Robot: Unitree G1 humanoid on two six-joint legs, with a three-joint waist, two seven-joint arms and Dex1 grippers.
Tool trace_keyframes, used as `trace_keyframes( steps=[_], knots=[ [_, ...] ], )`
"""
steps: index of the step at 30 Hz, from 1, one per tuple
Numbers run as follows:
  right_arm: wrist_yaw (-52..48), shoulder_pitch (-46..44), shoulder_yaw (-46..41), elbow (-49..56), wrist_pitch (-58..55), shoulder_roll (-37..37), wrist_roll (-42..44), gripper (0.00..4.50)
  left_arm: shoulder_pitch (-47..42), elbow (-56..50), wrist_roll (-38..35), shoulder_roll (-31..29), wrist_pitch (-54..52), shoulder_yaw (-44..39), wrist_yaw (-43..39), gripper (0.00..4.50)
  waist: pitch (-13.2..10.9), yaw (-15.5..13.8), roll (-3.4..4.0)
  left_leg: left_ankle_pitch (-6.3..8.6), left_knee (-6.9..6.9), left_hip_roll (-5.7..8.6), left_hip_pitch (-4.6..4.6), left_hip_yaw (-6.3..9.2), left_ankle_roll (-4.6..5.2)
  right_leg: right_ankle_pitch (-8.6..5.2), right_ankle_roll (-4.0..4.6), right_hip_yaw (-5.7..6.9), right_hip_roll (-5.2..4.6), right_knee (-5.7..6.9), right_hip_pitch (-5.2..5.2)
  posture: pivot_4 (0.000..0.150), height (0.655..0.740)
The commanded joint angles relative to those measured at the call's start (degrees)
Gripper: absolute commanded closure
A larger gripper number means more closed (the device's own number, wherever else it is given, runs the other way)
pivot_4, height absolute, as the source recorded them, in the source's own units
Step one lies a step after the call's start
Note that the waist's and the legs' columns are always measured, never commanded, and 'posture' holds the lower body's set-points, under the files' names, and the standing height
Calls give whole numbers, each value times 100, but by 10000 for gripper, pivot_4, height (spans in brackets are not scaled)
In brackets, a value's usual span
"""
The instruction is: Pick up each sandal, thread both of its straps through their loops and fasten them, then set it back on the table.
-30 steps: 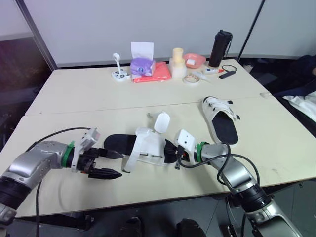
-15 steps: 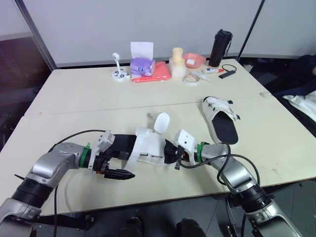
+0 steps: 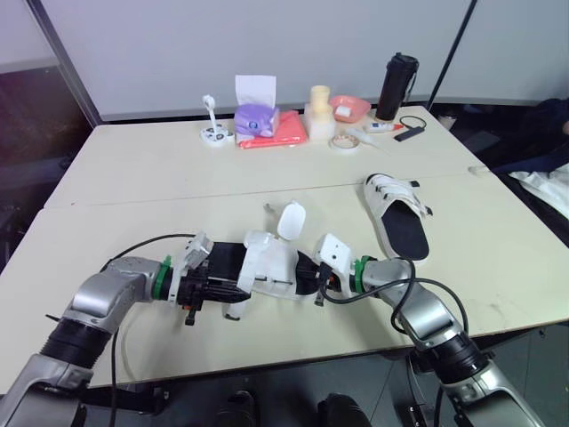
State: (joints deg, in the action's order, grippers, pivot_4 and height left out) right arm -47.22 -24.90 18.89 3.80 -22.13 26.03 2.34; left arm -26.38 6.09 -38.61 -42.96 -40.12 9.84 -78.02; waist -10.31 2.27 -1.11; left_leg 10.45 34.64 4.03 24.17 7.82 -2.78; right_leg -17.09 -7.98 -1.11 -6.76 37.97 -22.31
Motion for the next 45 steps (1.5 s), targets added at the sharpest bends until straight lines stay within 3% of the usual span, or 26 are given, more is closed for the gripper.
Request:
trace_keyframes(
  steps=[1,8,14,23,29,37,45],
  knots=[
    [2,99,110,-72,-129,53,-133,45000,-386,-44,-585,114,-831,-504,129,44525,1,-2,-1,0,1,0,0,1,0,0,0,2,0,0,2,1500,7400],
    [6,64,119,-117,-111,49,-143,45000,-1549,1007,-994,916,-1654,-1259,930,44525,1,-5,-3,0,3,3,0,2,0,1,-2,4,0,0,3,1500,7400],
    [16,37,152,-119,-116,27,-158,45000,-1862,1621,-666,1363,-1587,-1050,839,44525,2,10,-6,-1,2,6,0,-2,-1,1,-3,2,0,0,2,1500,7400],
    [61,70,165,-25,-182,26,-163,45000,-1791,1876,-559,1253,-1953,-967,399,44525,2,10,-6,-1,3,5,0,-2,-2,1,-3,3,0,0,2,1500,7400],
    [44,73,186,-29,-184,34,-191,45000,-1865,1432,-679,1106,-2408,-985,430,44525,2,11,-6,-1,3,5,0,-1,-2,1,-3,2,0,0,2,1500,7400],
    [36,96,186,8,-199,4,-207,45000,-1704,795,-681,1378,-2348,-1098,883,44525,2,7,-6,-1,3,4,0,0,-2,1,-3,2,0,-1,3,1500,7400],
    [43,180,186,119,-262,41,-206,45000,-1642,841,-598,1265,-2264,-1113,840,44525,2,5,-6,-1,2,4,0,-1,-2,1,-3,1,0,-1,1,1500,7400]
  ],
)
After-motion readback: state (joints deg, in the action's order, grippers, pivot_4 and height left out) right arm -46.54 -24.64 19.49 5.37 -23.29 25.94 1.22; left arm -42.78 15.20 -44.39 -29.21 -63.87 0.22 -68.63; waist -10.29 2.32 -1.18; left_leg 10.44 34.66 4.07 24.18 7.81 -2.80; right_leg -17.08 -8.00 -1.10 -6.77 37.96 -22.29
